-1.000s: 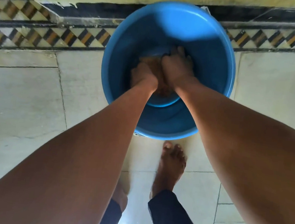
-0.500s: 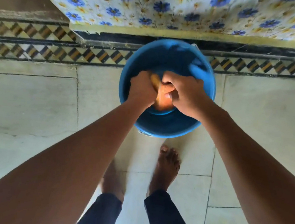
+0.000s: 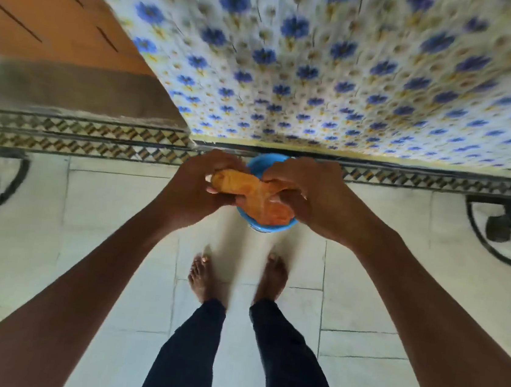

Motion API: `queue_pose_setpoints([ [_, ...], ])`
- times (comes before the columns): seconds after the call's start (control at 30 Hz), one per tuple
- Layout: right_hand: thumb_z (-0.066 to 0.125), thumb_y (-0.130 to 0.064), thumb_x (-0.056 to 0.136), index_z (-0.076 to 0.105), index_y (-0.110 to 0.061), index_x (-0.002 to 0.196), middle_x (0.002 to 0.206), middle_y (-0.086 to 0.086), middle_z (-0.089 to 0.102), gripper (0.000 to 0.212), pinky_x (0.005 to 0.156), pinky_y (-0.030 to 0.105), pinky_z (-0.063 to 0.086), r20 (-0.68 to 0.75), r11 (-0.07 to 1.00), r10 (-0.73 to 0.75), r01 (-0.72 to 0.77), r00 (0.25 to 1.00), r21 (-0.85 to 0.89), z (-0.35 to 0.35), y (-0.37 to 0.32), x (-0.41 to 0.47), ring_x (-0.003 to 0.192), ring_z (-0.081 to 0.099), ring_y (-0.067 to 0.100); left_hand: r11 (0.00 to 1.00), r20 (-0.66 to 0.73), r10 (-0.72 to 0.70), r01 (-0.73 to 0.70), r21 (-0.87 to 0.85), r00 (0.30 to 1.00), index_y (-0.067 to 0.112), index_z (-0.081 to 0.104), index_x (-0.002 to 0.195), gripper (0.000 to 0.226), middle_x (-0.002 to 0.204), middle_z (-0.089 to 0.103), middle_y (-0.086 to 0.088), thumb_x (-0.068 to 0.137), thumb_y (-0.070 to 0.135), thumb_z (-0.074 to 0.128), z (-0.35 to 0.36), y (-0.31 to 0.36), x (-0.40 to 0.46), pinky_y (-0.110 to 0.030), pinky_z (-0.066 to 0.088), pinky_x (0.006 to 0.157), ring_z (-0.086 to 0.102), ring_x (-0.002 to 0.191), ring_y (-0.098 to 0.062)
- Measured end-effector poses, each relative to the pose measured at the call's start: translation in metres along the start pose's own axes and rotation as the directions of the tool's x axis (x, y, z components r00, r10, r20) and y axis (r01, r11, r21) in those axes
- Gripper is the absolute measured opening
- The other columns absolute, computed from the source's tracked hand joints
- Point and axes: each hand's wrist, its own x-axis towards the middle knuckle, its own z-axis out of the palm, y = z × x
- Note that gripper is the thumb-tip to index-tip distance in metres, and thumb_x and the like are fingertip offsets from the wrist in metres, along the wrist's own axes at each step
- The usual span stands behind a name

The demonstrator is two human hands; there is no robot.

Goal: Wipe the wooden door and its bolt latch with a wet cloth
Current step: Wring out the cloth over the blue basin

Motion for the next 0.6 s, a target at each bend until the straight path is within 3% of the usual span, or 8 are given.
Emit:
queue_pose_setpoints([
  [0.07,0.070,-0.004,0.089,0.074,-0.008,0.114,0.111,0.010,0.074,0.027,0.092,0.030,0.049,-0.016,0.999,0.000,0.001,1.000,0.041,-0.031,-0.056,-0.007,0.098,0.061,0.002,0.999,-0.053,0.021,-0.019,0.031,0.998,0.007,0.073,0.114,0.055,0.114,0.071,-0.001,0.065,0.009,0.097,-0.029,0.049,-0.034,-0.027,0.057,0.089,0.068,0.104,-0.007],
  [0.13,0.074,0.002,0.086,0.076,-0.008,0.110,0.107,0.016,0.075,0.027,0.091,0.021,0.050,-0.051,0.981,0.039,-0.028,0.998,0.192,-0.053,-0.115,-0.019,0.094,0.063,-0.006,0.998,-0.093,0.021,-0.015,0.069,0.995,0.009,0.073,0.113,0.045,0.108,0.071,0.005,0.073,0.002,0.091,-0.058,0.099,-0.075,-0.018,0.055,0.085,0.065,0.097,0.005],
  [0.2,0.076,0.002,0.085,0.076,-0.024,0.109,0.103,0.000,0.077,0.035,0.093,0.017,0.049,-0.067,0.968,0.057,-0.039,0.996,0.248,-0.065,-0.150,-0.021,0.094,0.065,-0.009,0.991,-0.119,0.065,-0.050,0.128,0.991,0.006,0.067,0.105,0.027,0.093,0.067,0.006,0.083,0.006,0.082,-0.075,0.136,-0.100,-0.014,0.048,0.075,0.060,0.081,0.007],
  [0.27,0.082,-0.005,0.082,0.075,-0.029,0.106,0.096,-0.014,0.076,0.034,0.088,0.010,0.049,-0.082,0.963,0.052,-0.028,0.995,0.269,-0.078,-0.205,-0.025,0.093,0.065,-0.014,0.978,-0.195,0.140,-0.104,0.182,0.971,0.013,0.059,0.098,0.019,0.084,0.062,0.010,0.087,0.010,0.075,-0.102,0.183,-0.143,-0.015,0.042,0.069,0.056,0.075,0.007],
  [0.4,0.097,-0.011,0.059,0.074,-0.018,0.107,0.098,0.016,0.075,0.053,0.079,0.033,0.057,-0.026,0.939,0.045,-0.034,0.999,0.342,-0.093,-0.277,-0.018,0.086,0.068,0.011,0.963,-0.284,0.222,-0.164,0.214,0.933,0.026,0.055,0.097,0.036,0.081,0.061,0.020,0.090,-0.003,0.075,-0.154,0.232,-0.199,-0.004,0.039,0.068,0.057,0.078,0.017],
  [0.5,0.095,-0.011,0.064,0.075,-0.002,0.085,0.082,0.019,0.076,0.030,0.066,0.036,0.058,0.087,0.948,0.025,-0.052,0.996,0.314,-0.088,-0.321,-0.011,0.072,0.067,0.011,0.952,-0.291,0.261,-0.195,0.235,0.921,0.041,0.054,0.094,0.042,0.084,0.064,0.029,0.094,0.003,0.074,-0.189,0.253,-0.230,-0.006,0.038,0.066,0.057,0.078,0.015],
  [0.6,0.091,-0.001,0.069,0.075,0.002,0.083,0.082,0.021,0.076,0.022,0.067,0.039,0.060,0.036,0.877,0.040,-0.052,0.999,0.477,-0.086,-0.360,-0.007,0.073,0.070,0.018,0.961,-0.339,0.266,-0.219,0.171,0.903,0.025,0.061,0.101,0.014,0.088,0.065,0.024,0.098,0.014,0.069,-0.215,0.265,-0.250,-0.011,0.041,0.067,0.059,0.080,0.008],
])
